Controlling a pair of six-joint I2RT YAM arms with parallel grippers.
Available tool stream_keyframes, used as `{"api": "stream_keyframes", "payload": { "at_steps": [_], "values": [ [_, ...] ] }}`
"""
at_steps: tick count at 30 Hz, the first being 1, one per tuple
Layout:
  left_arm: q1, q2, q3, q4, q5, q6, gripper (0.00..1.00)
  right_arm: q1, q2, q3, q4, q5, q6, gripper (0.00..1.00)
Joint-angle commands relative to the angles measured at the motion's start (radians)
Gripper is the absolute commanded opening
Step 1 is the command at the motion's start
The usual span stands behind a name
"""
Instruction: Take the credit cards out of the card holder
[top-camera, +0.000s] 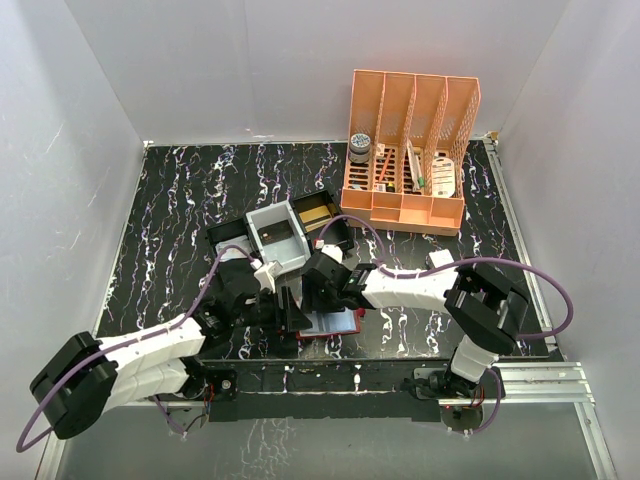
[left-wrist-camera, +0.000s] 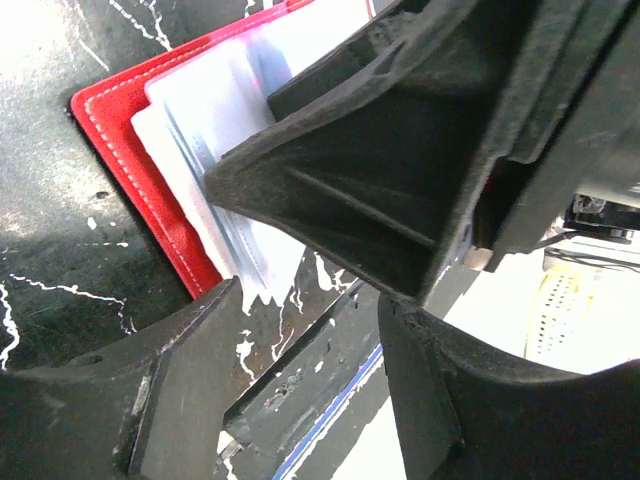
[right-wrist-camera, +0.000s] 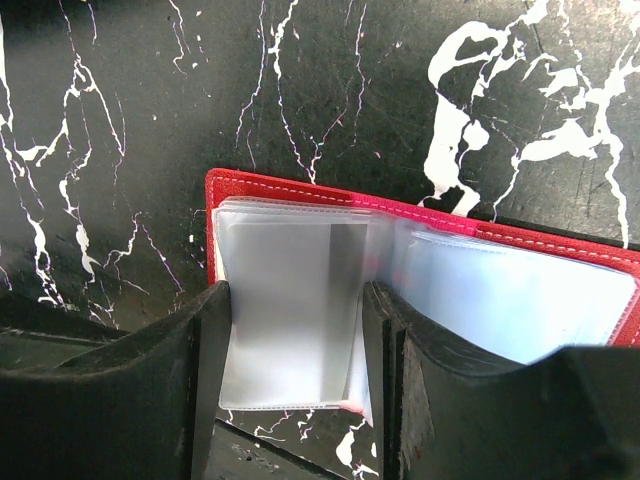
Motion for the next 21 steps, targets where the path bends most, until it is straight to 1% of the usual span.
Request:
{"api": "stream_keyframes", "payload": {
  "at_steps": [1, 6, 14, 21],
  "values": [
    [-0.006, -0.049, 0.037, 0.005, -0.013, 0.019, 0.56, -0.001, 0.014, -0.035, -0.007, -0.022, 0.015, 0.43],
    [-0.006, -0.027, 0.03, 0.039, 0.012, 0.013, 0.56, -0.006, 0.01, -0.041, 0.001, -0.028, 0.016, 0.43],
    [-0.008, 0.041, -0.011, 0.19, 0.033, -0.036, 0.56, -0.014, 0.005, -0.056, 0.013, -0.038, 0.018, 0.43],
    [-0.008, 0.092, -0.015, 0.214, 0.028, -0.043, 0.56, -0.017, 0.004, -0.057, 0.018, -0.046, 0.018, 0.43]
  ]
}}
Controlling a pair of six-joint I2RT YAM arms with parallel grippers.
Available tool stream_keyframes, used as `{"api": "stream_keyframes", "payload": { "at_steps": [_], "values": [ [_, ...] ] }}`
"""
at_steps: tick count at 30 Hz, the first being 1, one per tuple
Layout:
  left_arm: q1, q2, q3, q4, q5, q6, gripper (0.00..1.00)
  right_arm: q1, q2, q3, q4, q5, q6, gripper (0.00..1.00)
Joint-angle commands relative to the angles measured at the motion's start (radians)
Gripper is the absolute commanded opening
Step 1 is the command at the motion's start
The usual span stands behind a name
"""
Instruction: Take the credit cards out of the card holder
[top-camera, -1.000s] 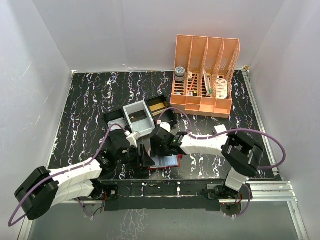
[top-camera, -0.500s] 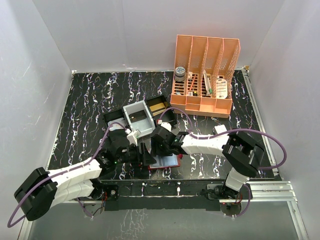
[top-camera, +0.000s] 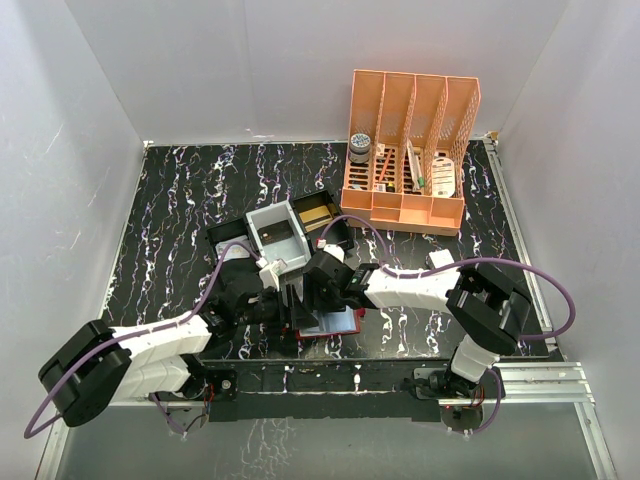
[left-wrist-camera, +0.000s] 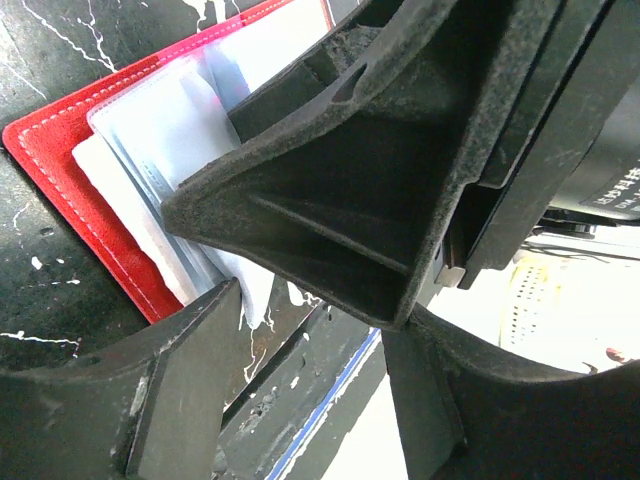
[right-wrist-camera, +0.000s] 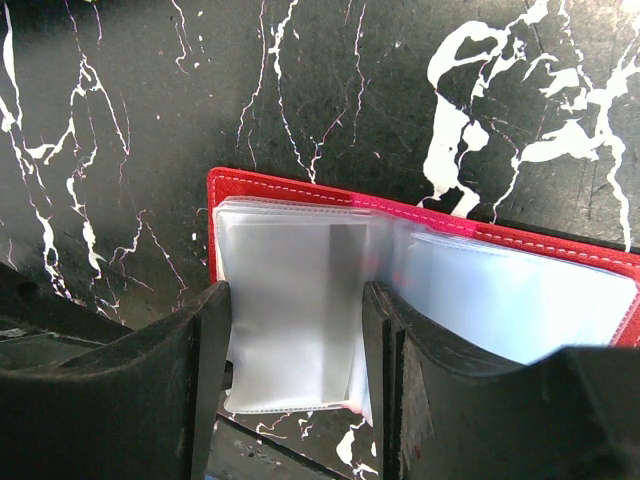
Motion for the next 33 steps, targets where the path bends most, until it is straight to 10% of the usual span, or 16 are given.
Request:
{"api": "stream_keyframes", "payload": {
  "at_steps": [1, 33],
  "values": [
    [-0.003, 0.02, -0.013, 0.066, -0.007, -0.01, 0.55, -0.001, 0.015, -0.037, -0.007, -0.015, 0.019, 0.43],
    [-0.004, 0.083, 0.048, -0.145, -0.158, -0.12, 0.52, -0.016, -0.002, -0.082, 0.045, -0.049, 0.034, 0.39]
  ]
}}
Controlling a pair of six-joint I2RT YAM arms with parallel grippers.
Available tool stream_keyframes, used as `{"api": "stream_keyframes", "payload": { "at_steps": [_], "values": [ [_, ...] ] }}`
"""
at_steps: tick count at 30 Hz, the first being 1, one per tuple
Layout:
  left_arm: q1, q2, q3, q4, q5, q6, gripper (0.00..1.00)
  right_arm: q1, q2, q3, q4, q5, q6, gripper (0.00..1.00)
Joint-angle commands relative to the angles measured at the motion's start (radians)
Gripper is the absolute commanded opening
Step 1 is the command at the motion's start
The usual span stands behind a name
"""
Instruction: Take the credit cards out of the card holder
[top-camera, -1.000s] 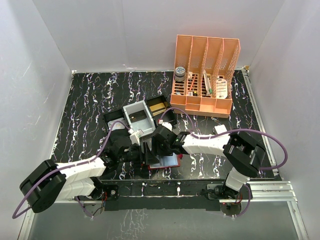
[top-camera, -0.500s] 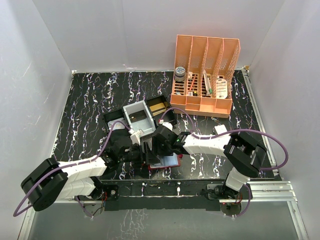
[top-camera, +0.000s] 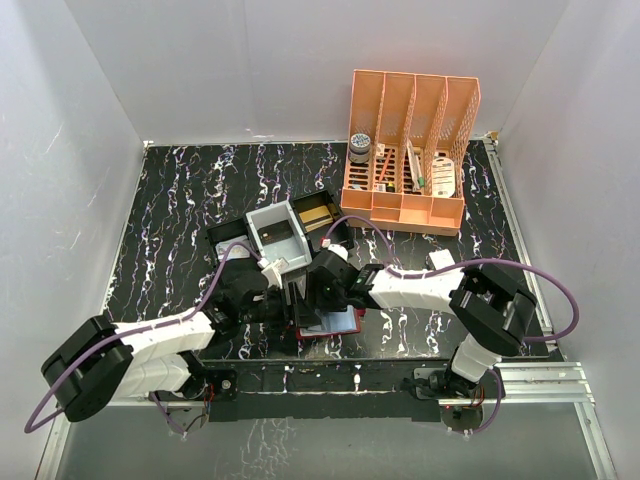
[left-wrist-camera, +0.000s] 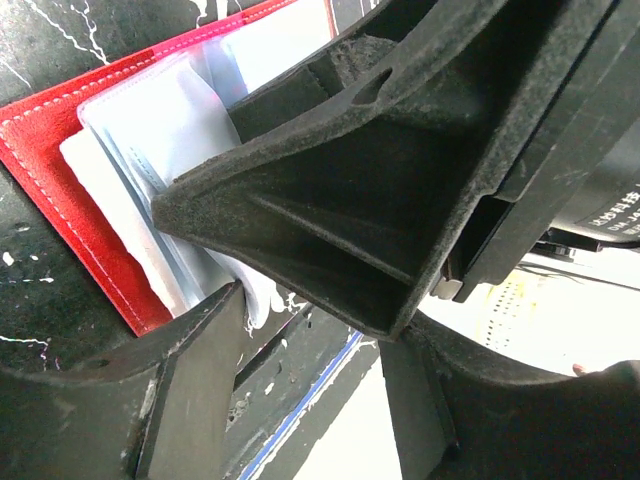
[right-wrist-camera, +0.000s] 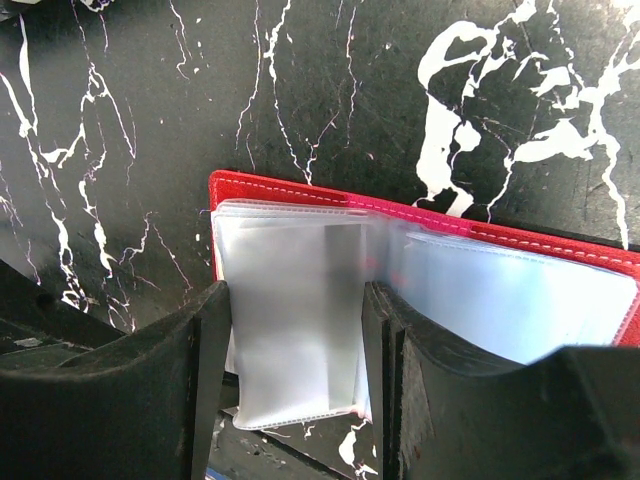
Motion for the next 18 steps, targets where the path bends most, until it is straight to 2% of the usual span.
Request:
{"api": "stream_keyframes", "payload": {
  "at_steps": [1, 5, 11, 18],
  "values": [
    [0.01, 0.05, 0.012, -0.118, -0.139, -0.05, 0.52, 0.002, 0.019, -0.045, 0.001, -0.024, 0.018, 0.38],
    [0.01, 0.029, 0.017, -0.184, -0.186, -0.08, 0.52, -0.002, 0.02, -0.05, 0.008, -0.032, 0.02, 0.37],
    [0.01, -0.022, -0.008, -0.18, -0.196, -0.1, 0.53, -0.007, 0.018, -0.053, 0.012, -0.033, 0.021, 0.36],
    [0.008, 0.045, 0.018, -0.163, -0.186, -0.097, 0.53, -0.008, 0.022, -0.056, 0.017, -0.039, 0.022, 0.36]
  ]
}}
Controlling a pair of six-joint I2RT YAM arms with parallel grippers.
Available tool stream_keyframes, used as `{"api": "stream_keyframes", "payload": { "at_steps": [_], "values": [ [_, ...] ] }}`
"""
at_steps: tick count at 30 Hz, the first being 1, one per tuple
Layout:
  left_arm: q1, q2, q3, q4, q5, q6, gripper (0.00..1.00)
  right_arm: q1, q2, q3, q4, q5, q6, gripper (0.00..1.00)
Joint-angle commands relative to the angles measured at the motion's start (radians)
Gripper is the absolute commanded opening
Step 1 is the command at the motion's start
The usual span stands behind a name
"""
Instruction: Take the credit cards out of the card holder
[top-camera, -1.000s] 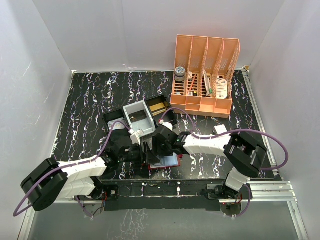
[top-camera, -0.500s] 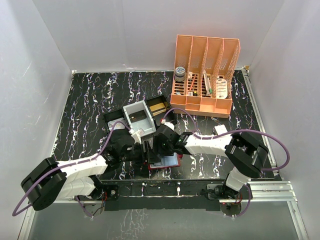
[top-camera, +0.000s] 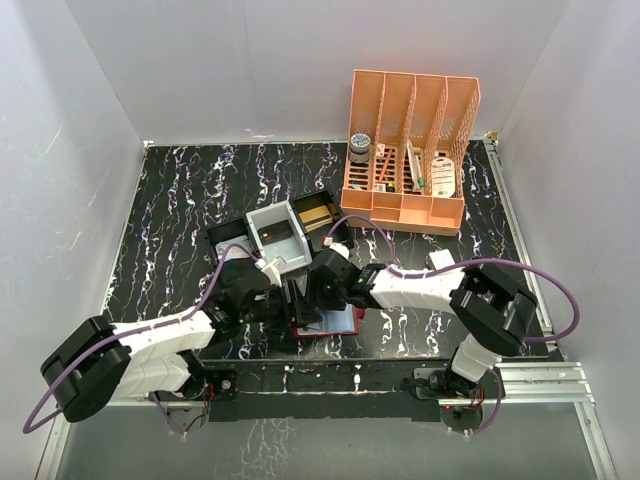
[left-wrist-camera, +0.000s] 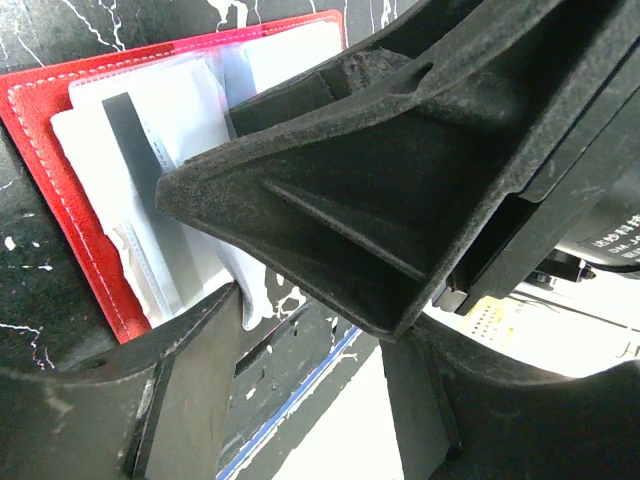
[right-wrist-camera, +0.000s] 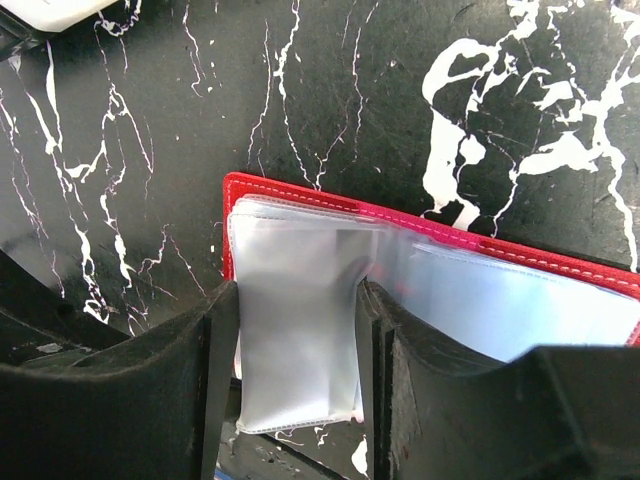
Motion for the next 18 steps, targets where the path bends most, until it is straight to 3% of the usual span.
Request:
{"api": "stream_keyframes", "payload": {
  "at_steps": [1, 10, 18],
  "values": [
    [0.018, 0.055, -0.003, -0.106, -0.139, -0.014, 0.53, 0.003, 0.027, -0.042, -0.021, -0.03, -0.005, 0.36],
    [0.018, -0.042, -0.007, -0.201, -0.184, -0.019, 0.56, 0.002, 0.019, -0.04, -0.036, -0.011, -0.004, 0.35],
    [0.018, 0.035, -0.001, -0.147, -0.165, -0.02, 0.54, 0.001, 0.016, -0.044, -0.034, -0.014, -0.002, 0.35]
  ]
}}
